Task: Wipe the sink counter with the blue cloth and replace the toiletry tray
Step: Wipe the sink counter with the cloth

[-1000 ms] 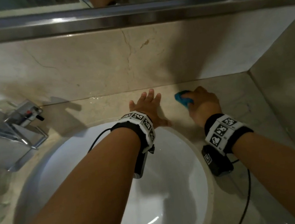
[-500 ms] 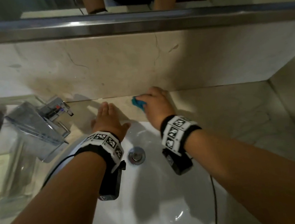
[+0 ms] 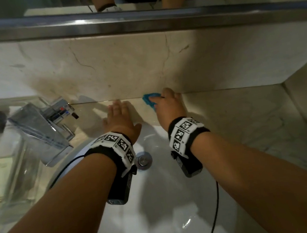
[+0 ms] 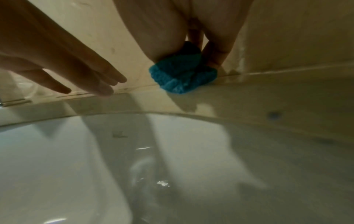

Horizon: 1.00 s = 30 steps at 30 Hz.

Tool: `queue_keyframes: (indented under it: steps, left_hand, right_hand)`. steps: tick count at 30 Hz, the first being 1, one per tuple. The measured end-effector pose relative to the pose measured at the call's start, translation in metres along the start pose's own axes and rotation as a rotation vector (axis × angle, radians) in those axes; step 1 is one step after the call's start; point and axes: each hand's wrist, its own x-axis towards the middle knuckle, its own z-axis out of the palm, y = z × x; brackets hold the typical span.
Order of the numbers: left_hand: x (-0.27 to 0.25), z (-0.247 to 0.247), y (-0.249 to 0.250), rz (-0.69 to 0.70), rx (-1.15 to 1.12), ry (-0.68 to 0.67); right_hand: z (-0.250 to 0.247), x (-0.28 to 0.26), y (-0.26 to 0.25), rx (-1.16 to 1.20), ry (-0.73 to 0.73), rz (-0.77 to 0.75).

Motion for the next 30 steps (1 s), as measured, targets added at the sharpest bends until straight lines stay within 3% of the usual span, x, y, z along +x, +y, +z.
queue_keyframes:
  steps: [5,9,17,21,27,30]
  left_hand:
    - [-0.002,0.005,0.048,0.172,0.059,0.062]
    - [-0.003,0.018,0.089,0.215,0.054,-0.037]
    - [-0.001,0.023,0.103,0.184,0.117,-0.134]
    - [0.001,0.024,0.101,0.200,0.120,-0.152]
    - [0.000,0.021,0.102,0.182,0.129,-0.170]
    - [0.001,0.020,0.103,0.177,0.111,-0.175]
  right_hand:
    - [-0.044,-0.024,0.071,-0.139,-0.084,0.241]
    - [-0.075,-0.049,0.118,-0.089,-0.140,0.441]
    - [-0.107,-0.018,0.169,-0.006,-0.019,0.433]
    - [-0.096,-0.018,0.160,-0.026,-0.084,0.344]
    - [-0.078,-0.081,0.108,0.070,-0.256,-0.022]
    - [-0.092,-0.064,0.119,0.086,-0.301,0.002]
